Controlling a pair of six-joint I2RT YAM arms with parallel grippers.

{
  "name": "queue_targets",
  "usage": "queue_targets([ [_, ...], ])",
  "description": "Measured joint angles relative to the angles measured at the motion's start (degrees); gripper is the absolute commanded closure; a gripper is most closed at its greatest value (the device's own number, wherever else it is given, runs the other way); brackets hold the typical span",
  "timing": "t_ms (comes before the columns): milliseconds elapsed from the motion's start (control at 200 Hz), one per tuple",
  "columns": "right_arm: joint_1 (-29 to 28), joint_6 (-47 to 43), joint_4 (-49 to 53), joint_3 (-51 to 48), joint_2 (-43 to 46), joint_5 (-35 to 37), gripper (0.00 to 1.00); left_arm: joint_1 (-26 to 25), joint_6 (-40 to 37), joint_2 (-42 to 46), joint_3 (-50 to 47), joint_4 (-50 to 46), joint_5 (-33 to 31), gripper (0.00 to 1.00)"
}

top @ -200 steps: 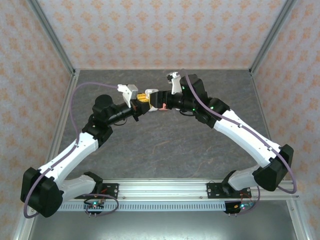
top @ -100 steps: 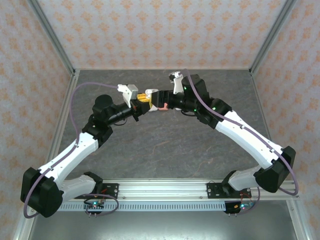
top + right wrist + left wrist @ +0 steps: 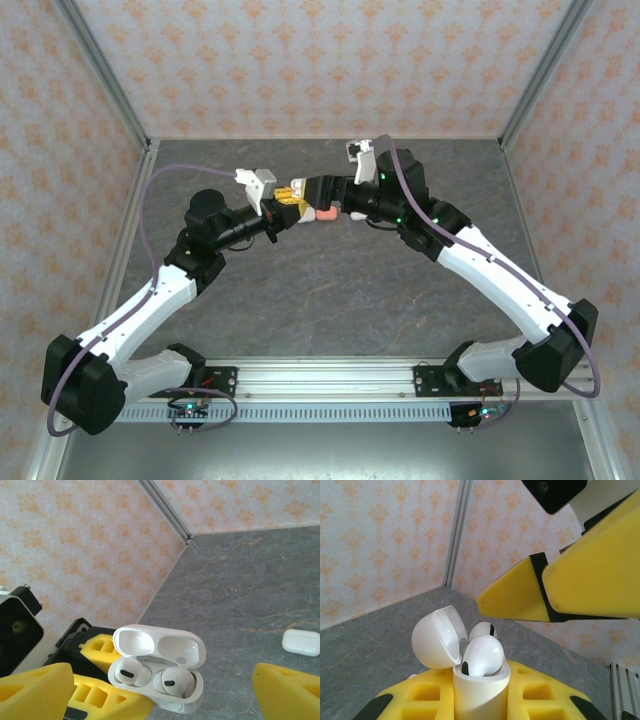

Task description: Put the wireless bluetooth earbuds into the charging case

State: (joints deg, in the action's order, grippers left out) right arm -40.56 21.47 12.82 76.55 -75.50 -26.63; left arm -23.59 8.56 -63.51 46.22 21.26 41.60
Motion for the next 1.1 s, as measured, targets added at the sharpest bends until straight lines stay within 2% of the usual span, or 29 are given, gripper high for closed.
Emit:
queue_targets([
  [320, 0.00, 2.29, -4.90, 0.04, -4.70, -6.62, 0.13, 0.00, 0.46, 0.02, 0.00, 0.92, 2.60, 1.00],
  [566, 0.00, 2.54, -7.15, 0.04, -4.98, -8.13, 0.17, 0.00, 0.46, 0.02, 0.00, 0.92, 3.21, 1.00],
  [1101, 0.85, 2.27, -12.55, -4.24, 3.28, -6.84, 0.16, -0.04, 0.48, -0.70, 0.13, 1.31, 3.89, 1.00],
])
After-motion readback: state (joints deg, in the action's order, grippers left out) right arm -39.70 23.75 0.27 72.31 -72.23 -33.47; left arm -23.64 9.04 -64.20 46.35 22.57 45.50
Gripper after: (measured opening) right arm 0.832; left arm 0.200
